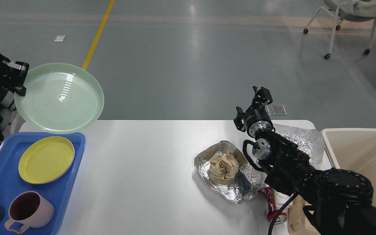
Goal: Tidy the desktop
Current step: 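Lift the green plate and stack it onto the yellow plate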
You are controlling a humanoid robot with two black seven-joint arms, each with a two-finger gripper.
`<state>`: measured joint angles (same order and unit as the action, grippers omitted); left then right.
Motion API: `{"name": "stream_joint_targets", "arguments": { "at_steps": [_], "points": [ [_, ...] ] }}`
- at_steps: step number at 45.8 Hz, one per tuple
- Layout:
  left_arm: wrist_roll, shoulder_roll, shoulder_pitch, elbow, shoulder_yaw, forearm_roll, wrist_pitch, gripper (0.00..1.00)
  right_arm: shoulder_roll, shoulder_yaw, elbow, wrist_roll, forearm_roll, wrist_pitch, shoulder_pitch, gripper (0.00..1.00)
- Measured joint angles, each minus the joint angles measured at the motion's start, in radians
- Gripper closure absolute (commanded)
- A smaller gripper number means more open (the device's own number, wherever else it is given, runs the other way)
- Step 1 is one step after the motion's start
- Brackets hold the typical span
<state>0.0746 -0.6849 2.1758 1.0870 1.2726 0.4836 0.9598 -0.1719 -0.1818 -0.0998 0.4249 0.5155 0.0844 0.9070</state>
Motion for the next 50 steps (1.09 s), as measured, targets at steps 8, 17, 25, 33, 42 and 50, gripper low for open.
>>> {"name": "stream_joint_targets", "arguments": {
  "at_steps": [8, 17, 25, 33, 42, 50],
  "points": [
    [0.002, -0.048, -0.218, -0.024, -0.005, 0.003, -0.079, 1.0, 0.0, 0.0, 0.0, 0.0, 0.0, 0.0, 0.0, 0.0],
    [0.014, -0.104, -0.47, -0.028, -0.068, -0.02, -0.416, 1.0, 0.0, 0.0, 0.0, 0.0, 0.0, 0.0, 0.0, 0.0],
    [0.012, -0.11, -0.695, -0.075, -0.21, -0.095, -0.612, 1.0, 0.0, 0.0, 0.0, 0.0, 0.0, 0.0, 0.0, 0.0],
    [0.011, -0.097, -0.872, -0.208, -0.332, -0.232, -0.693, 1.0, 0.0, 0.0, 0.0, 0.0, 0.0, 0.0, 0.0, 0.0],
    [0.011, -0.095, -0.993, -0.308, -0.417, -0.326, -0.737, 1.0, 0.0, 0.0, 0.0, 0.0, 0.0, 0.0, 0.0, 0.0],
    [0.012, -0.092, -1.089, -0.361, -0.478, -0.339, -0.747, 1.0, 0.0, 0.001, 0.0, 0.0, 0.0, 0.0, 0.0, 0.0]
  ]
}}
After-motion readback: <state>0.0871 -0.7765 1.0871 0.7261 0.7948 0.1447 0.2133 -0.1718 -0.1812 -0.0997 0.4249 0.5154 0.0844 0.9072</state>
